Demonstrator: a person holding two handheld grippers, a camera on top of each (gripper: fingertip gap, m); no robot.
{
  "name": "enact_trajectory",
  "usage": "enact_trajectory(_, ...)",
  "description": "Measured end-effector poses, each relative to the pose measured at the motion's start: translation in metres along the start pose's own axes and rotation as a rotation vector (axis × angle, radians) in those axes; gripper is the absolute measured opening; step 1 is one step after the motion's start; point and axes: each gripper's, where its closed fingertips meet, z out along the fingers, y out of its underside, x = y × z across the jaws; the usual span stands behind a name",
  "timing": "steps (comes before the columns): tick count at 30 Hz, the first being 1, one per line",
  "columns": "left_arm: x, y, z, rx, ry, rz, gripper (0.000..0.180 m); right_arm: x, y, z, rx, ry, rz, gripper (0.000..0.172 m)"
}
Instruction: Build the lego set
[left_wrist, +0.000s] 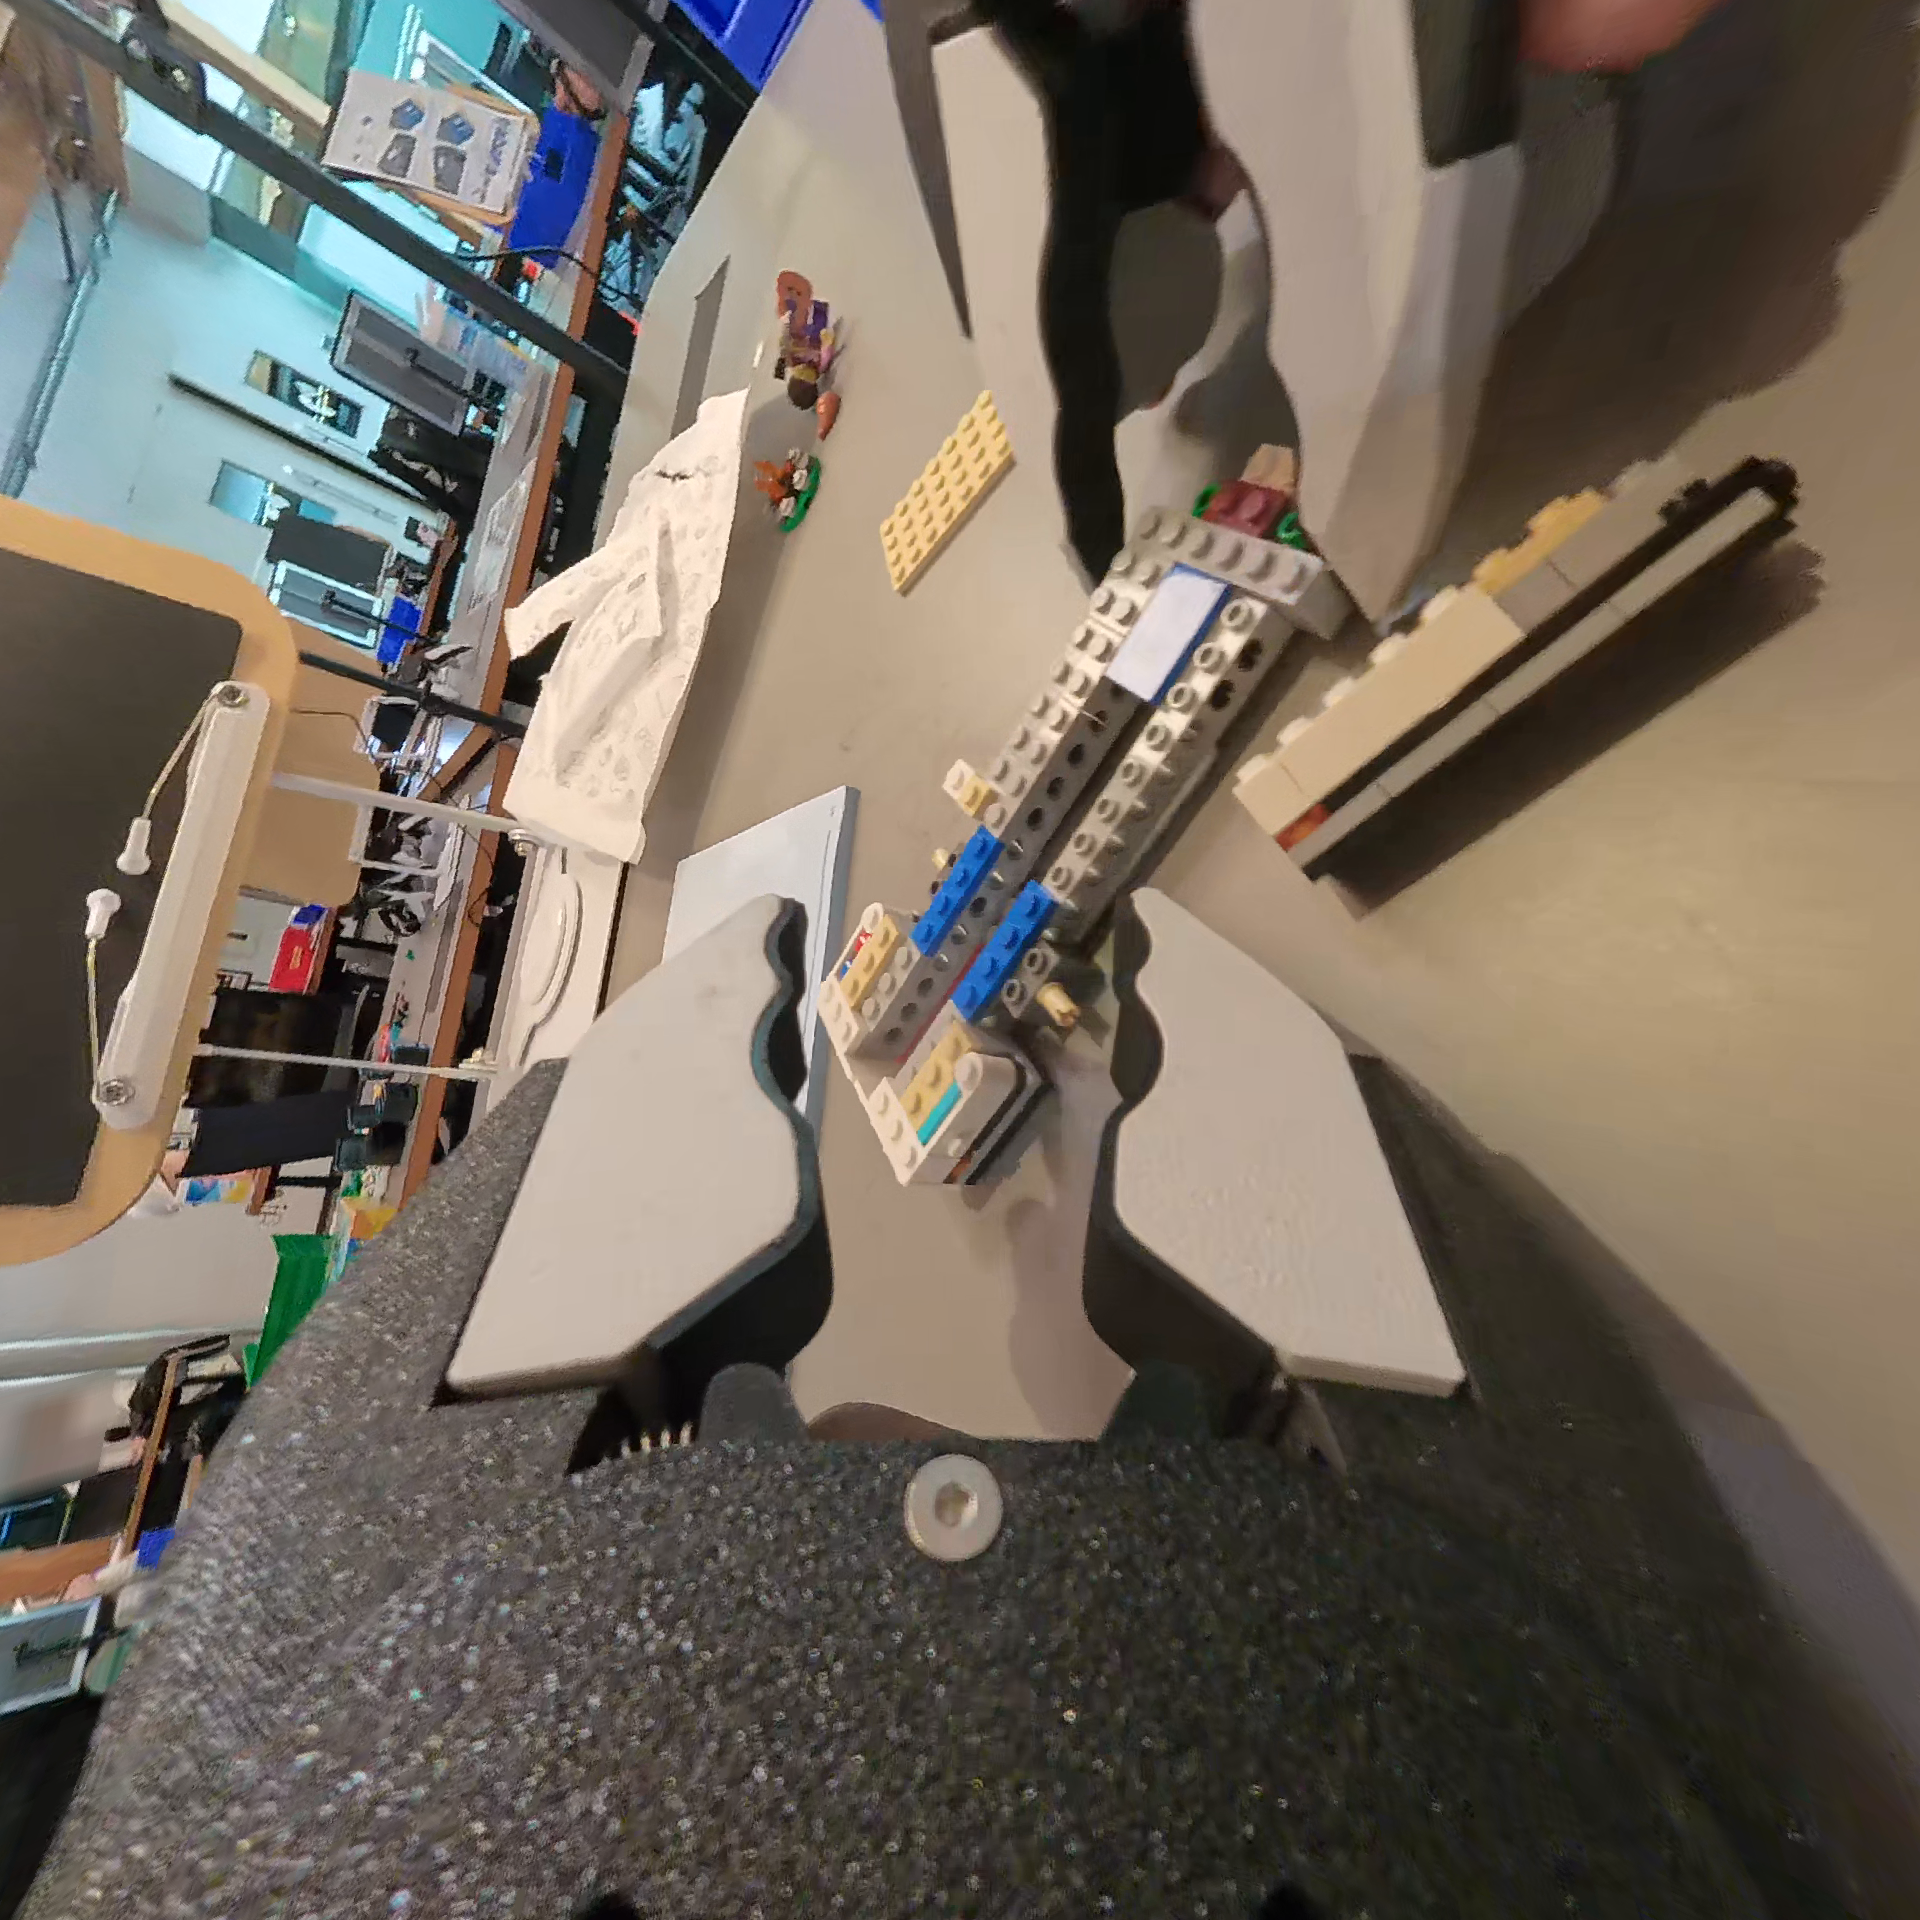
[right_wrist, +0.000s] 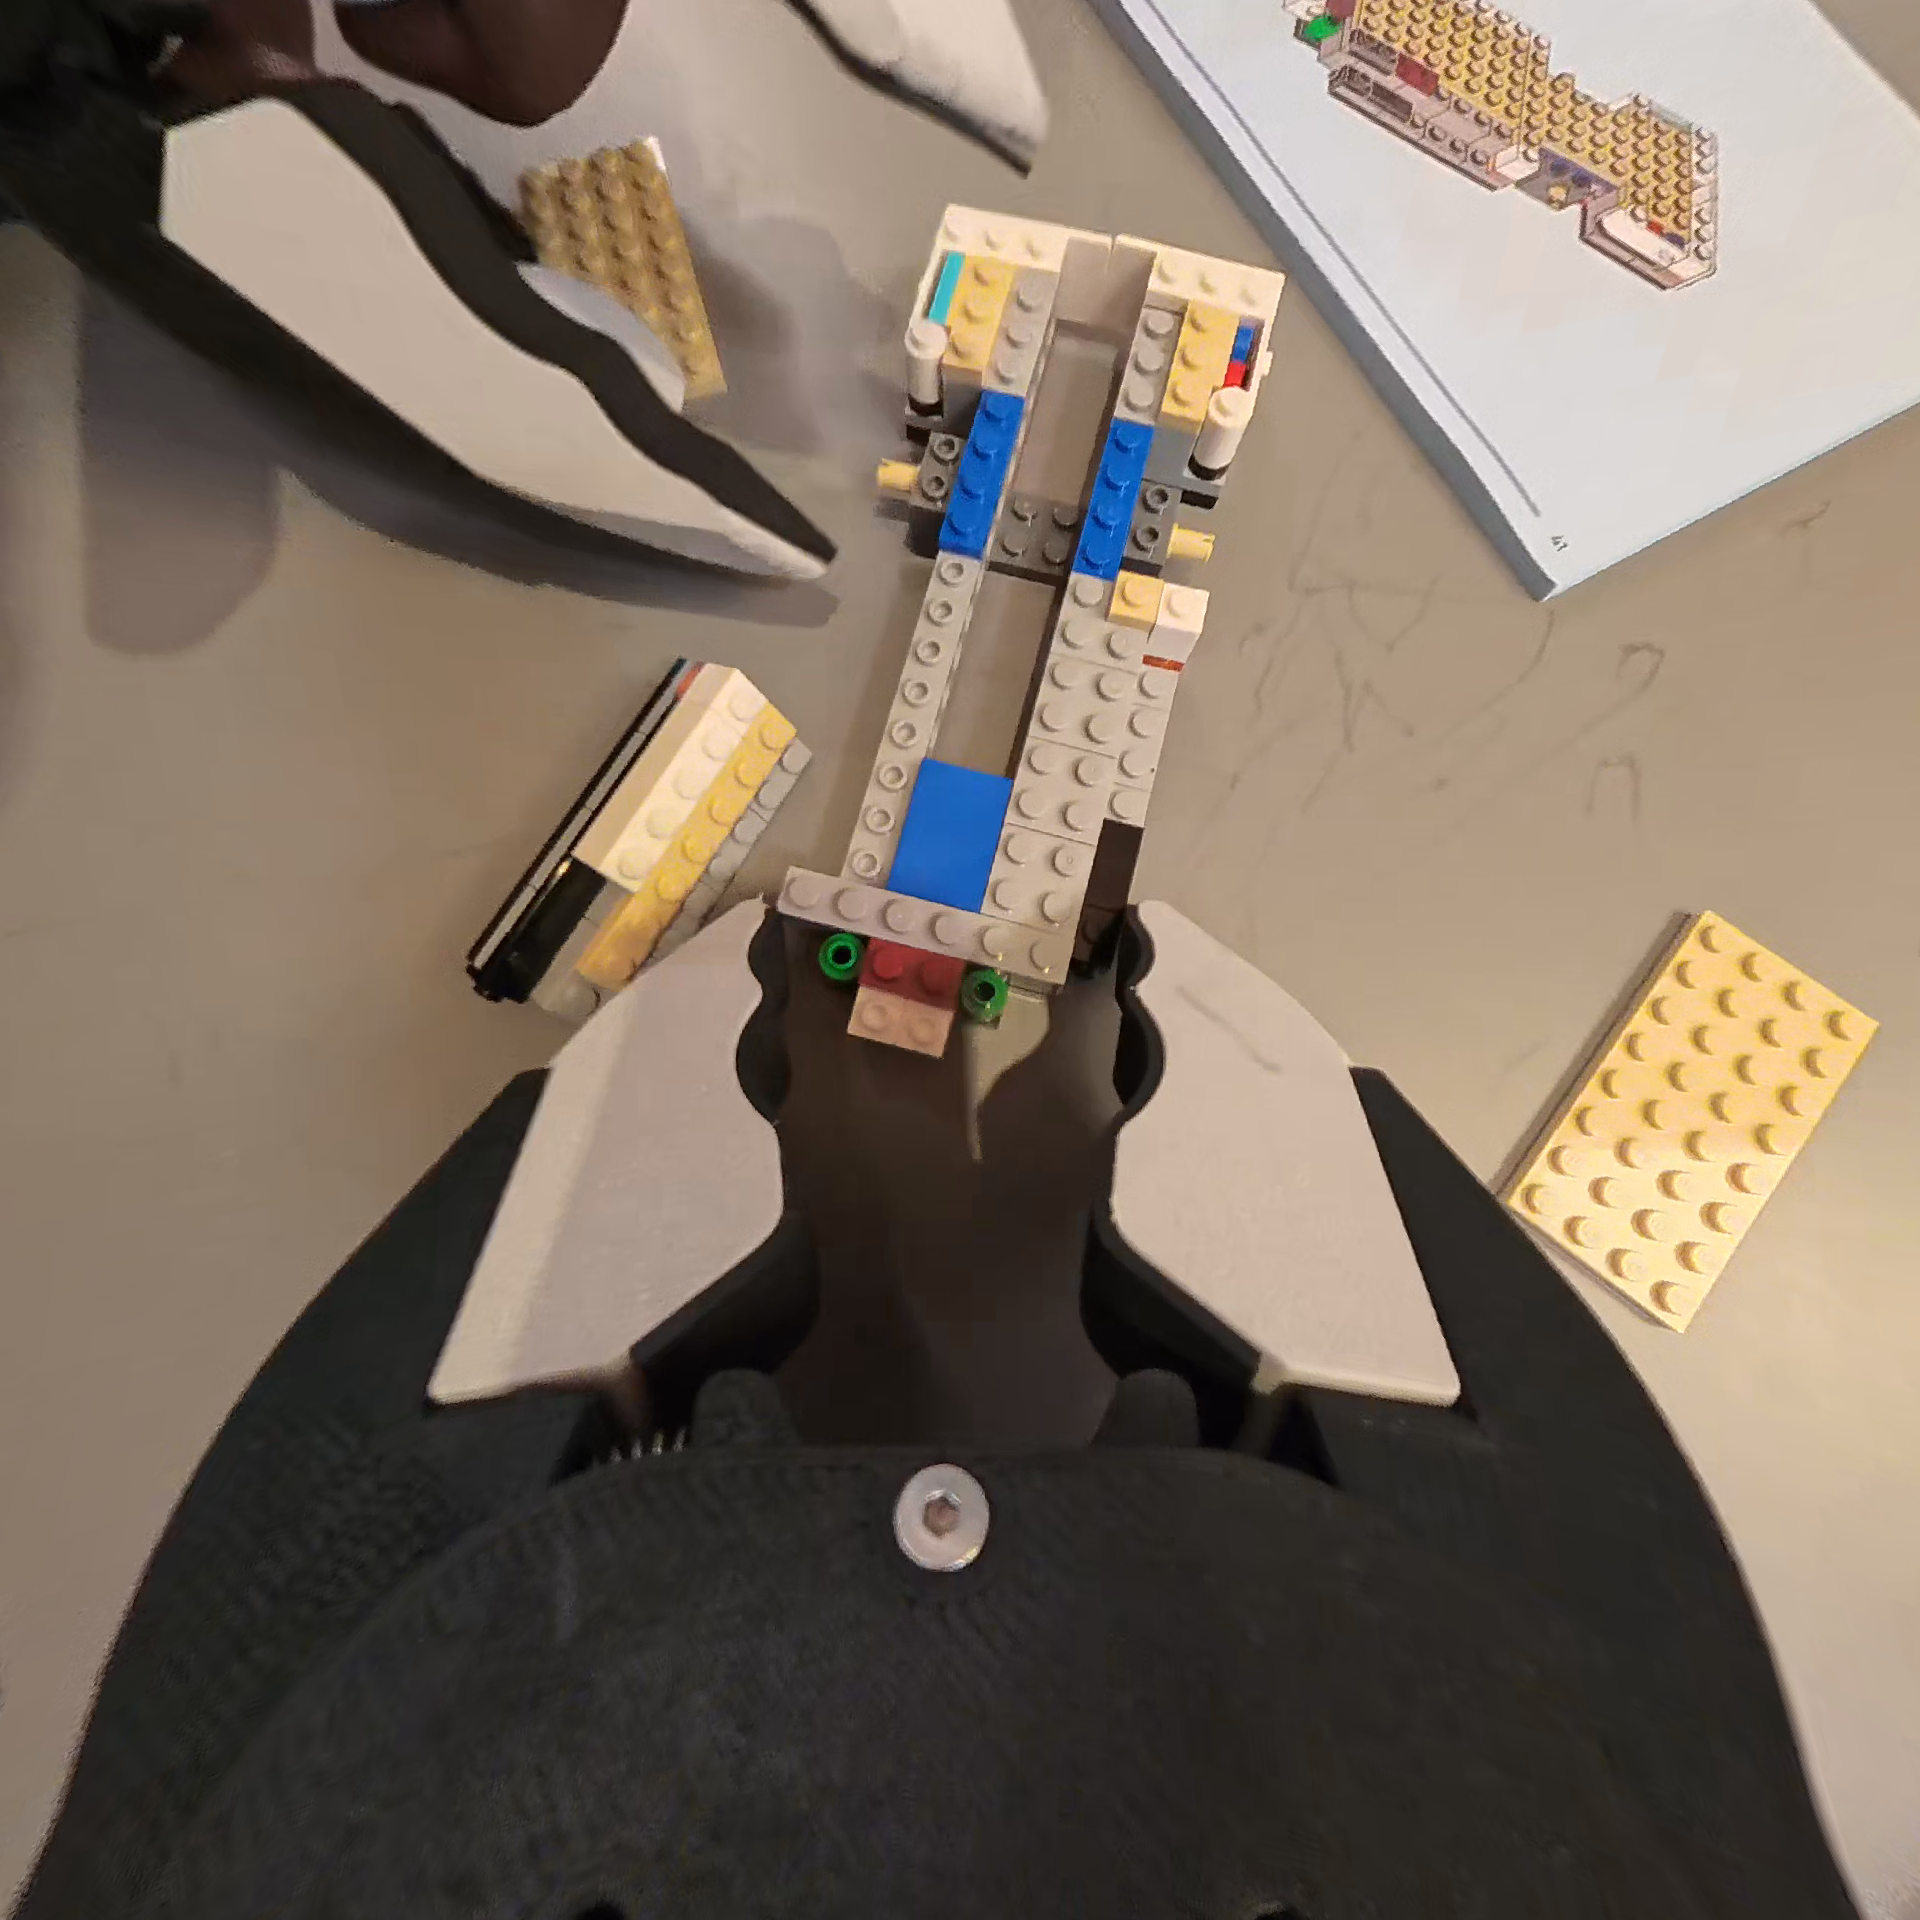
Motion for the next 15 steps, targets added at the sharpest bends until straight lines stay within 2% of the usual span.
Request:
enact_trajectory(9, 0.0, 0.013, 0.004, -0.058, 0.028, 0.057, 0.058, 0.004, -0.019, -0.01, 0.128, -0.247, 0.325, 0.061)
enact_trajectory(15, -0.005, 0.01, 0.02, -0.105, -0.007, 0.177, 0.06, -0.002, -0.03, -0.019, 0.199, -0.423, 0.459, 0.061)
